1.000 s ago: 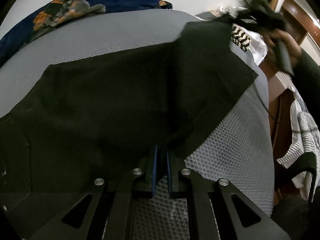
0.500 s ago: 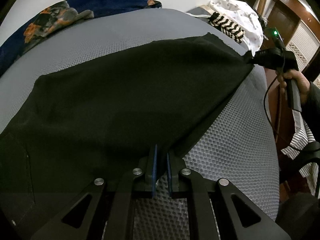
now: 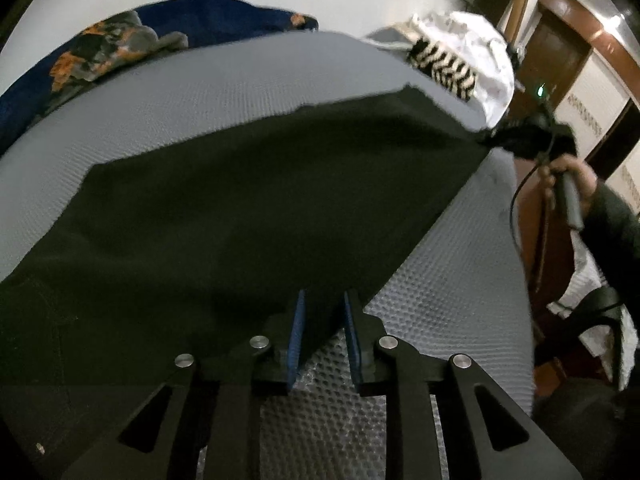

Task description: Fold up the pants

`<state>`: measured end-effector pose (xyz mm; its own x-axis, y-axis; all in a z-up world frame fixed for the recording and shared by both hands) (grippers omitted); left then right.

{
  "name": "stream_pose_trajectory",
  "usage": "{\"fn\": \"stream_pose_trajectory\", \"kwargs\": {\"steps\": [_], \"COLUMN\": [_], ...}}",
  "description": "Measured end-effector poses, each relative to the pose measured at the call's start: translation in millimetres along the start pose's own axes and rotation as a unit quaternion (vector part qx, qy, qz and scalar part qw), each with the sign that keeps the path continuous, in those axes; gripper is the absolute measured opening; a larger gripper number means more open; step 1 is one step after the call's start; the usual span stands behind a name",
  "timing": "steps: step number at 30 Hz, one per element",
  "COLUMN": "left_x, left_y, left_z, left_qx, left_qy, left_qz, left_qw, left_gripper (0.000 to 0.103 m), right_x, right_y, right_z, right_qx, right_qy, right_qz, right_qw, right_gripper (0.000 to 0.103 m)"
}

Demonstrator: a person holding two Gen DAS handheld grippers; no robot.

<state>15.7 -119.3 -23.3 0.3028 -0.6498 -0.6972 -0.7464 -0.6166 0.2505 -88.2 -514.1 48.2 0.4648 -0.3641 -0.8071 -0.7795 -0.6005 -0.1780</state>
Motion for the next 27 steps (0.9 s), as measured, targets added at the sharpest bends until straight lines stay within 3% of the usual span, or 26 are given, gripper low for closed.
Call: {"fn": "stream_pose_trajectory", "kwargs": {"steps": [5, 9, 11, 13, 15, 17, 20, 25, 27], "left_x": [-17.3, -22.1, -22.0, -24.8, -28.2, -31.1, -31.8, -30.4, -30.3], "left_y": [-26.1, -59.6, -73.3, -86.2, -95.4, -106.2, -116.9, -126.5, -129.2], "left_z": [-8.7, -9.1, -8.4, -5.9, -4.7, -4.2, -3.2, -5.8, -5.7], "left_qx": [-0.036, -0.076, -0.088, -0.102, -0.114, -0.127, -0.149, -0.177, -0.189], "left_qy": [0.027, 0.032, 0.030, 0.033, 0.039, 0.048, 0.050, 0.055, 0.056], "left_qz": [-0.026, -0.068, -0.089, -0.107, -0.121, -0.143, -0.156, -0.170, -0.176], "left_qw": [0.9986, 0.9943, 0.9917, 0.9884, 0.9854, 0.9804, 0.9752, 0.9677, 0.9646], "left_gripper": [0.029, 0.030, 0.030, 0.030, 0.030, 0.030, 0.031, 0.035, 0.035], "right_x": [-7.9, 3.5, 2.4, -2.2, -7.2, -7.9, 6.8, 54.5, 73.7], "right_y": [-5.8, 0.9, 0.2, 3.1, 2.3, -2.1, -24.5, -68.3, -78.3], "right_z": [0.1, 7.0, 3.9, -2.3, -13.7, -27.2, -53.1, -81.1, -89.3], "right_qx": [-0.038, -0.040, -0.039, -0.024, -0.032, -0.038, -0.057, -0.098, -0.106], "right_qy": [0.028, 0.010, 0.007, 0.005, 0.020, 0.029, 0.016, -0.048, -0.067], "right_qz": [0.022, 0.036, 0.037, 0.047, 0.048, 0.029, -0.052, -0.138, -0.147], "right_qw": [0.999, 0.998, 0.999, 0.999, 0.998, 0.998, 0.997, 0.984, 0.981], "right_gripper": [0.002, 0.001, 0.003, 0.016, 0.017, 0.017, 0.017, 0.018, 0.020]}}
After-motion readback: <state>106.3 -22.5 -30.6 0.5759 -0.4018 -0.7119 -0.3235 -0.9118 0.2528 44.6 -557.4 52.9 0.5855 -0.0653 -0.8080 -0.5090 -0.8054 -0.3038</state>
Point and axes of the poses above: each gripper's, at about its wrist camera, not at the fingertips, and x roughly the way its jaws point, y to its right, z to its underside, the point moved 1 cm from there along x, roughly the way its jaws point, and after that the axes turned 14 degrees about y, right-handed, at the moved point
